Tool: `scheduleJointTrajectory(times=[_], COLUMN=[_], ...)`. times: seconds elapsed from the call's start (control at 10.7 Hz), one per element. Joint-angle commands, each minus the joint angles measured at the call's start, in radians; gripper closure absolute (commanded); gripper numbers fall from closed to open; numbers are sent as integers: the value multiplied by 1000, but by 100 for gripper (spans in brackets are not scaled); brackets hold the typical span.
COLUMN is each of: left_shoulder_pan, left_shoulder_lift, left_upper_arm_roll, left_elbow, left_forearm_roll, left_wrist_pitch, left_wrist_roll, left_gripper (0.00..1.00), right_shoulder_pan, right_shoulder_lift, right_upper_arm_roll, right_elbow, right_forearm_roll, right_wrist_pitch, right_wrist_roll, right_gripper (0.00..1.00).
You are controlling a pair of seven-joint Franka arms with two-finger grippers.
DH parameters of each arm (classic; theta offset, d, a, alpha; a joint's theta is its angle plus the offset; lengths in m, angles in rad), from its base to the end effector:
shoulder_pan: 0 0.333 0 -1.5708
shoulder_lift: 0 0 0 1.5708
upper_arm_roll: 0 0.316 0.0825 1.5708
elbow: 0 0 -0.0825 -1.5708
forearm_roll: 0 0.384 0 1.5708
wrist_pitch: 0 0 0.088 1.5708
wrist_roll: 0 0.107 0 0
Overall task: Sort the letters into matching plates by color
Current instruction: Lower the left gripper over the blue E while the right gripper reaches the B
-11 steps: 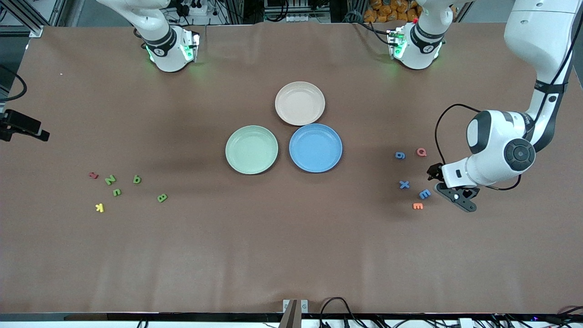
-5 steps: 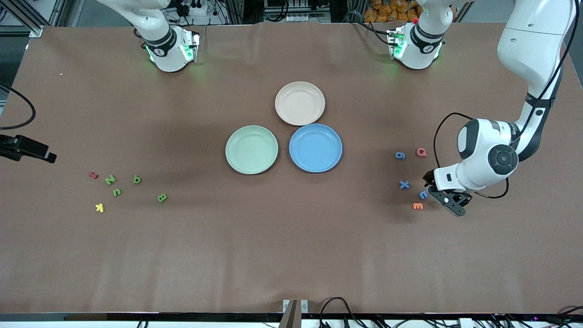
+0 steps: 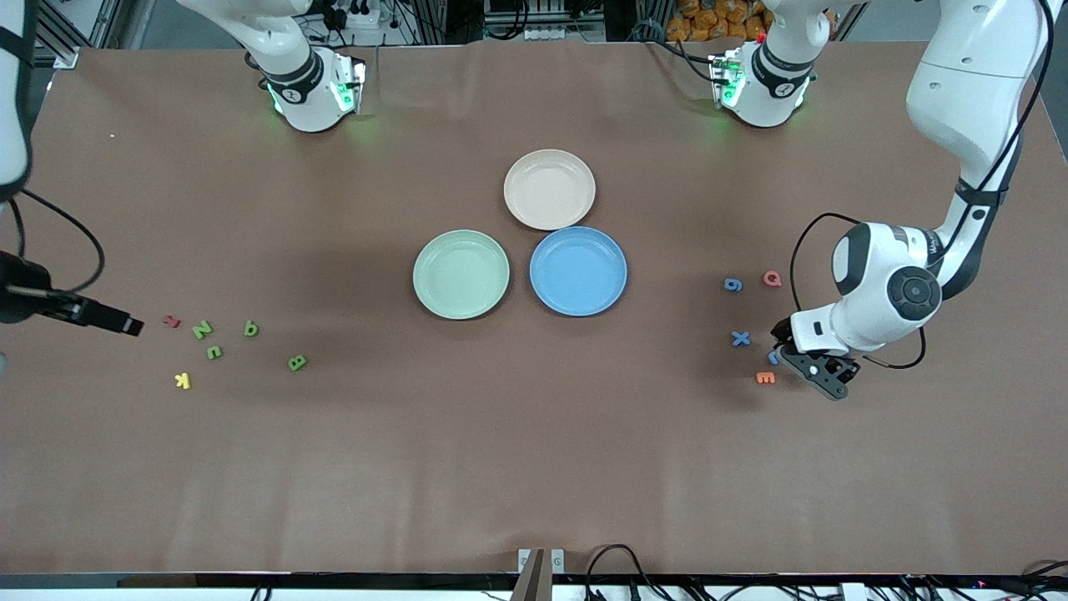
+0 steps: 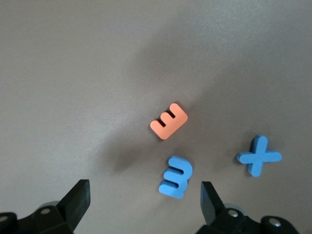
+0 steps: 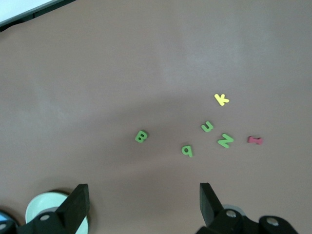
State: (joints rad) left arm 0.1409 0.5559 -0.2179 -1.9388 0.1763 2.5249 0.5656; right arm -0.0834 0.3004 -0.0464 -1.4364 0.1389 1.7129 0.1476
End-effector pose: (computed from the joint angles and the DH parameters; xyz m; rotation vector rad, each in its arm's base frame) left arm 0.6252 -0.0447 0.2045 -2.9192 1.1486 -0.0776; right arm 0.6469 -0.0674 0.5202 -2.9849 0.4462 0.0372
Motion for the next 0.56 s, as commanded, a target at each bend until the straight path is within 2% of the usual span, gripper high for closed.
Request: scheduleJointTrajectory(times=[0.0,0.19,0.37,0.47], left_shoulder_pan=[2,-1,-3,-4], left_shoulder_lift=[27,30,29,29], left_upper_arm_roll=[-3,-3,-3,-3], left_elbow=[3,1,-9,-11], left_forearm_roll=[28,28,28,29], left_wrist_pitch=[34,34,34,34], left_wrist_roll=[-4,-4,-3,-4], left_gripper=[0,2,10,10], right_shoulder_pan=[43,71,86,86], right_shoulder_lift=[72,115,117,117], right_upper_arm_roll=[2,0,0,2], right_elbow=[7,-7,-129,-188], right_forearm_roll=[1,1,5,16], right_wrist_pitch=[78,141,306,377], right_wrist_roll=[160,248,323,337], right_gripper=[0,0,0,0])
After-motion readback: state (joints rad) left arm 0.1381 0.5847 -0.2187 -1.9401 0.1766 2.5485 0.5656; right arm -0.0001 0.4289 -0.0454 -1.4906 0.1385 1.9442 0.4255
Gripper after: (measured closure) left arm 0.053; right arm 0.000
